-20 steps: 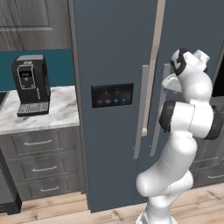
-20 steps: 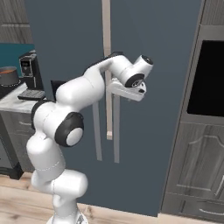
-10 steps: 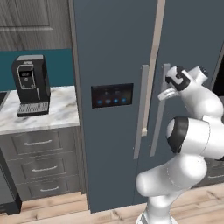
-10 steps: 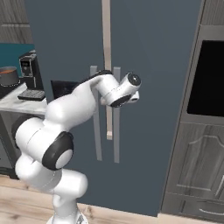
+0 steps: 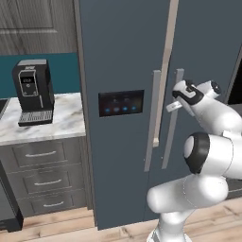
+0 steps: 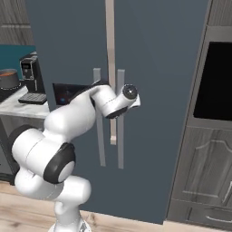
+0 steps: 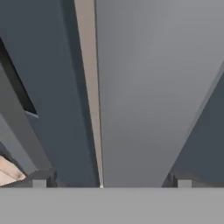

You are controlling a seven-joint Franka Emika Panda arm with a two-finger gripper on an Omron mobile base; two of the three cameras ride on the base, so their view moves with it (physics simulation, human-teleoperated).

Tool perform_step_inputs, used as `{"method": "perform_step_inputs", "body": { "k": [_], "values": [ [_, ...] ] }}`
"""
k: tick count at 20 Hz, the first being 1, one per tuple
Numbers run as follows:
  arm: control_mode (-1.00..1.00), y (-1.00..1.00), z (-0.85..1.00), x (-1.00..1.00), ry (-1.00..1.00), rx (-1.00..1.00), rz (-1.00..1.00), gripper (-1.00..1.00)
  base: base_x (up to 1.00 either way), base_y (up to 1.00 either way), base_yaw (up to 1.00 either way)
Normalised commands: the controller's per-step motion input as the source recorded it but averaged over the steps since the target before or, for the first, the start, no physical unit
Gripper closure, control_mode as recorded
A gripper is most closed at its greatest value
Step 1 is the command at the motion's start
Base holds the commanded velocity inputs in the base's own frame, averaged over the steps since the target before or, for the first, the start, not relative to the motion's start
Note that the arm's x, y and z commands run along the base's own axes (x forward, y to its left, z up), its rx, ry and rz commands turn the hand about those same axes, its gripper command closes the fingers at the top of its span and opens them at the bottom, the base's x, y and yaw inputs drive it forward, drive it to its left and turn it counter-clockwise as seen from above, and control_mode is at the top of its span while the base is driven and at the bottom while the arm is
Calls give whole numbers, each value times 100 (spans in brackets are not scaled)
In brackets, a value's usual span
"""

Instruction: Retrieve the chicken drumstick from the fridge and place it on the saucepan with marinade on the stove.

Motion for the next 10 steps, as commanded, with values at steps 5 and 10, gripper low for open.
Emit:
{"method": "perform_step_inputs", "body": {
  "k": [5, 10],
  "values": [
    [-100, -31, -1, 57, 1, 0, -10, -100, 0, 0, 0],
    [-100, -20, -3, 55, -1, 0, -11, 100, 0, 0, 0]
  ]
}}
